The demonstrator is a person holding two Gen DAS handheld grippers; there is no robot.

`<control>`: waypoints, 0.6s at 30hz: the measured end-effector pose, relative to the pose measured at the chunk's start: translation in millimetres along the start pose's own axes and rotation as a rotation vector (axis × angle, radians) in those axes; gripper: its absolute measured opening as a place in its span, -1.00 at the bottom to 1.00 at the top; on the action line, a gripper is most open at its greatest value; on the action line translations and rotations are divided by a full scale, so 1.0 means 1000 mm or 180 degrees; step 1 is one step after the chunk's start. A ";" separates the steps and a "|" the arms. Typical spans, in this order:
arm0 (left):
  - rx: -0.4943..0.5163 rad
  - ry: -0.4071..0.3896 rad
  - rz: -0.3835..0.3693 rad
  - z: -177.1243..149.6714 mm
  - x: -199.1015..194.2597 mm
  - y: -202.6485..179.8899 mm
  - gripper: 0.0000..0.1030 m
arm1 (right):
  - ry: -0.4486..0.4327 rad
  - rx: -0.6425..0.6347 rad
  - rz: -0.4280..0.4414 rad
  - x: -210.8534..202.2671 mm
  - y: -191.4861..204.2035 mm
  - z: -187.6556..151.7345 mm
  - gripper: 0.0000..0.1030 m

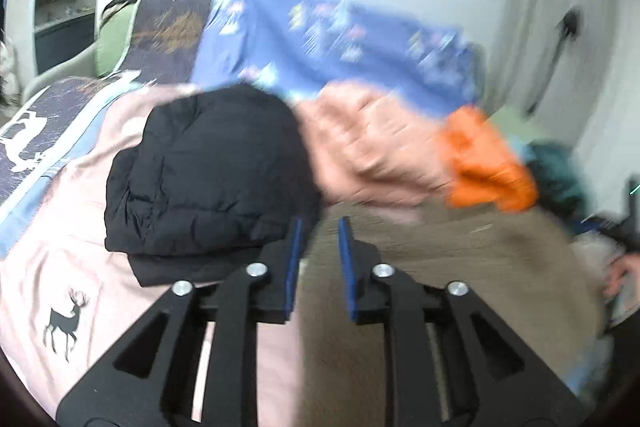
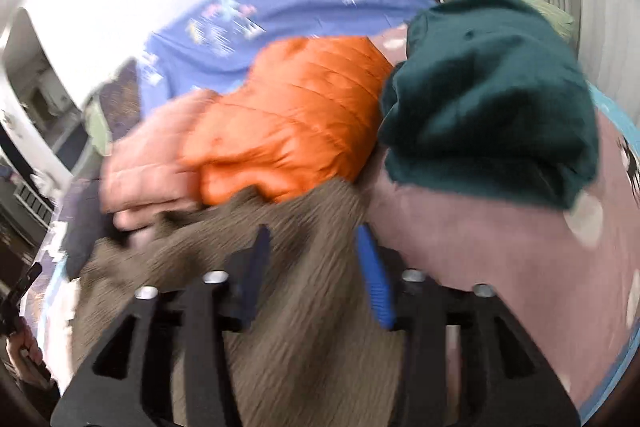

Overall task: Fold large clothes
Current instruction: 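Lower the folded jacket onto the bed and open both grippers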

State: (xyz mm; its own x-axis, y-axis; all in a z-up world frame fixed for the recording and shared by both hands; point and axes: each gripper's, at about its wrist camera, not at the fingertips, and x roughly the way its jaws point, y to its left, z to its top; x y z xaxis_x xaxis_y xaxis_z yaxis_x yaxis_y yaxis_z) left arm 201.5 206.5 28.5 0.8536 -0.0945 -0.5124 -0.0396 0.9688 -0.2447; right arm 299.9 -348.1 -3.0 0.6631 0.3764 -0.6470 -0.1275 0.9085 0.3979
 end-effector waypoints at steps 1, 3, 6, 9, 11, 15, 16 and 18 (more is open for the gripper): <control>-0.0041 -0.0147 -0.0198 -0.001 -0.030 -0.004 -0.38 | -0.0036 0.0009 0.0070 -0.012 0.004 -0.009 0.12; 0.0014 -0.0343 -0.0268 -0.005 -0.070 -0.014 -0.02 | -0.0094 0.0025 0.0213 -0.042 0.012 -0.040 0.12; 0.0152 -0.0429 -0.0304 -0.015 -0.103 -0.034 0.37 | -0.0173 0.0130 0.0360 -0.073 0.016 -0.080 0.19; 0.0204 -0.0355 -0.0405 -0.028 -0.112 -0.055 0.37 | -0.0329 0.0457 0.0437 -0.100 0.005 -0.119 0.39; 0.0235 -0.0307 -0.0529 -0.040 -0.112 -0.069 0.36 | -0.0438 0.0781 0.0463 -0.111 -0.007 -0.138 0.41; 0.0275 -0.0149 -0.0738 -0.055 -0.096 -0.098 0.36 | -0.0533 0.1586 0.0630 -0.117 -0.037 -0.172 0.47; 0.0276 -0.0105 -0.0817 -0.057 -0.089 -0.104 0.36 | -0.0529 0.1712 0.0685 -0.116 -0.042 -0.177 0.48; 0.0309 -0.0007 -0.0933 -0.062 -0.075 -0.121 0.36 | -0.0457 0.2064 0.0807 -0.108 -0.053 -0.188 0.49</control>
State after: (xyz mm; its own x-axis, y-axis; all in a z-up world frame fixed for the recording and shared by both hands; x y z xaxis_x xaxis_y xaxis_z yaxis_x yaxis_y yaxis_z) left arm 109.9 81.9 46.1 0.8225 -0.3728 -0.4297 0.2582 0.9177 -0.3020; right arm 96.0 -403.1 -76.6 0.7674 0.4938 -0.4090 0.1444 0.4883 0.8606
